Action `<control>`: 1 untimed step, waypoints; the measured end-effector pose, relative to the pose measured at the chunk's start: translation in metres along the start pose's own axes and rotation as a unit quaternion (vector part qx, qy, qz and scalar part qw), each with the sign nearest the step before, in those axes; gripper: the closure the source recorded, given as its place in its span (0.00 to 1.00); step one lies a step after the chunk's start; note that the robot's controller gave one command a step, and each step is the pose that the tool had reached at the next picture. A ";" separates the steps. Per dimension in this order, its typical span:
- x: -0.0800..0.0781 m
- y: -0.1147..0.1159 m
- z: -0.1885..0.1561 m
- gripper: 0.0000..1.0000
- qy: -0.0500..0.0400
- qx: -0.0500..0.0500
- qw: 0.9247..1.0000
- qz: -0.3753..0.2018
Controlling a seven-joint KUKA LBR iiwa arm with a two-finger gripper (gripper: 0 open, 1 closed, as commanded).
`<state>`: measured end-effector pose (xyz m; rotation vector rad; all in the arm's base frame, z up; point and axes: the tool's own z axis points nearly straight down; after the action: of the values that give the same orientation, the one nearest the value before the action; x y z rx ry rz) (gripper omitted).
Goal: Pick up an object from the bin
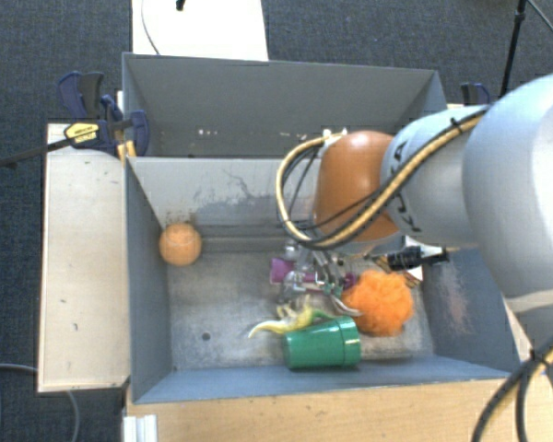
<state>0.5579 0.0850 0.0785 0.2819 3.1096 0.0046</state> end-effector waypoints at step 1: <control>0.017 0.015 0.000 1.00 -0.004 0.000 1.000 -0.006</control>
Offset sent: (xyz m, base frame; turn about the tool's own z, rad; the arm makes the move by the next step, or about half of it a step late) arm -0.0213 -0.0022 -0.0085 -0.0246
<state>0.5438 0.1023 0.0783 0.2640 3.1027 0.0040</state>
